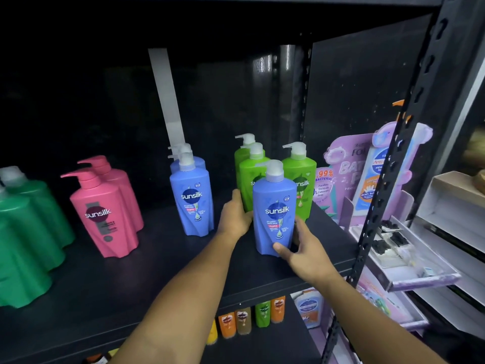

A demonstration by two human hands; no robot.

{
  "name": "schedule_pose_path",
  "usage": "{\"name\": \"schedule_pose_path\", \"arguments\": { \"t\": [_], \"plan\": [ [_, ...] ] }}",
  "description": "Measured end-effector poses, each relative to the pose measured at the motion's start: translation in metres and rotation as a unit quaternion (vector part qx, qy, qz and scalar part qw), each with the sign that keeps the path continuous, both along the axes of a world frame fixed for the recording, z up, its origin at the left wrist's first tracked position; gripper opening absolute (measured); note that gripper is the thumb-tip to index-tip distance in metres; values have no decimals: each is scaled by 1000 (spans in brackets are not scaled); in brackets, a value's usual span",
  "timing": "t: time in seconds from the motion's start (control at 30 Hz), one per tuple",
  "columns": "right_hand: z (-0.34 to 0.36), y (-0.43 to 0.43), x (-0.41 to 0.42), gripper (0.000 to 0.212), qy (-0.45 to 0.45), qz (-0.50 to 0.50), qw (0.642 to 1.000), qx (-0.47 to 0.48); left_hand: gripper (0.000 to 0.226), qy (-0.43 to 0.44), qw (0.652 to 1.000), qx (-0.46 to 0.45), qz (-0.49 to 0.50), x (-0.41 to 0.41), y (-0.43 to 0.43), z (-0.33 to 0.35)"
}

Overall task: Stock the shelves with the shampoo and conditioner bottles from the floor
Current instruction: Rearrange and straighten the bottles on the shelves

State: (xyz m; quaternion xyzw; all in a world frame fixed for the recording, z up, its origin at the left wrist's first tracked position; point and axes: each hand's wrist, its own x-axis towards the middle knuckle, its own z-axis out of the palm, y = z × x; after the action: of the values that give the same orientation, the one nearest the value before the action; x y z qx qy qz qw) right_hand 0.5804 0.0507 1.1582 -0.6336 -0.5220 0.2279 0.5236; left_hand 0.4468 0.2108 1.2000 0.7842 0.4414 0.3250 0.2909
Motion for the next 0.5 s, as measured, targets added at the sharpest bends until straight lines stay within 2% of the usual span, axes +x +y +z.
{"name": "schedule_pose_path", "arguments": {
  "t": [0.37, 0.5],
  "plan": [
    [-1, 1, 1, 69, 12, 9, 1000, 17, 29, 2, 1000, -25, 17, 10, 0, 4],
    [-2, 2, 3, 70, 8, 15, 999, 34, 45, -35, 998, -47, 10, 7, -7, -1]
  ]
}}
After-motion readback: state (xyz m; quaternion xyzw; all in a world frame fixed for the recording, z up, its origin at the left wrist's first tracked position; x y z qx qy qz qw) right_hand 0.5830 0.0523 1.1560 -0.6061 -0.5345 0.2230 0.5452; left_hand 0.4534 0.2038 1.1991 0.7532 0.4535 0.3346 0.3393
